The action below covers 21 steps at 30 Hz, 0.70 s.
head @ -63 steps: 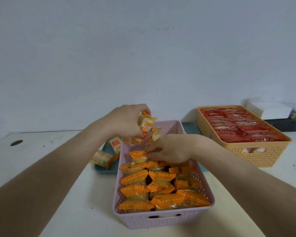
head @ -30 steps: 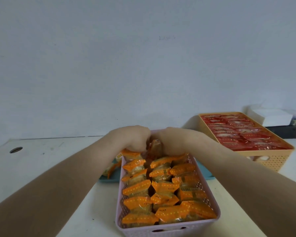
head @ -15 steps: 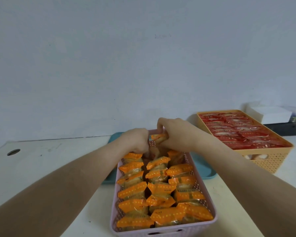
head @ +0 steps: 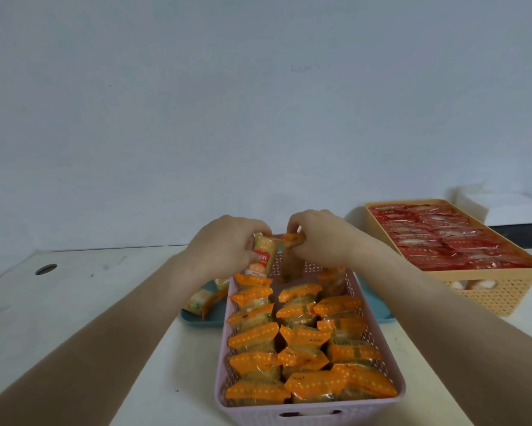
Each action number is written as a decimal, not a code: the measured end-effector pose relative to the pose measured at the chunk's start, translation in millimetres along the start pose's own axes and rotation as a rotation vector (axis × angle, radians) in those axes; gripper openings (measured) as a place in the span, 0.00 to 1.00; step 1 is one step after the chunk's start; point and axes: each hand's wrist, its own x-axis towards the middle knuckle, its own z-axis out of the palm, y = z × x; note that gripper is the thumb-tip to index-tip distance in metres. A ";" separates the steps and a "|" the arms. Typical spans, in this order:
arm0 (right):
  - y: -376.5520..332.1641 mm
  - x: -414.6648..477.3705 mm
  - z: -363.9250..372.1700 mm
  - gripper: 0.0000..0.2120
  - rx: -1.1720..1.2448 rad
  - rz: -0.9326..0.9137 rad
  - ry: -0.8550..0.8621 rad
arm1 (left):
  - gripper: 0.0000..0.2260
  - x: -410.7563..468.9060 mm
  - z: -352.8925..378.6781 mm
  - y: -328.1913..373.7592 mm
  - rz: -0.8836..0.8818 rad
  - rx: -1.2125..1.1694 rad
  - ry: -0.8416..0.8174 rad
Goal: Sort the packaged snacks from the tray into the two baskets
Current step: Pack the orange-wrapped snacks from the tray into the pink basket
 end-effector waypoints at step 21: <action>-20.5 3.4 1.3 0.20 0.086 -0.062 -0.160 | 0.15 -14.3 11.0 -10.5 0.126 -0.006 -0.102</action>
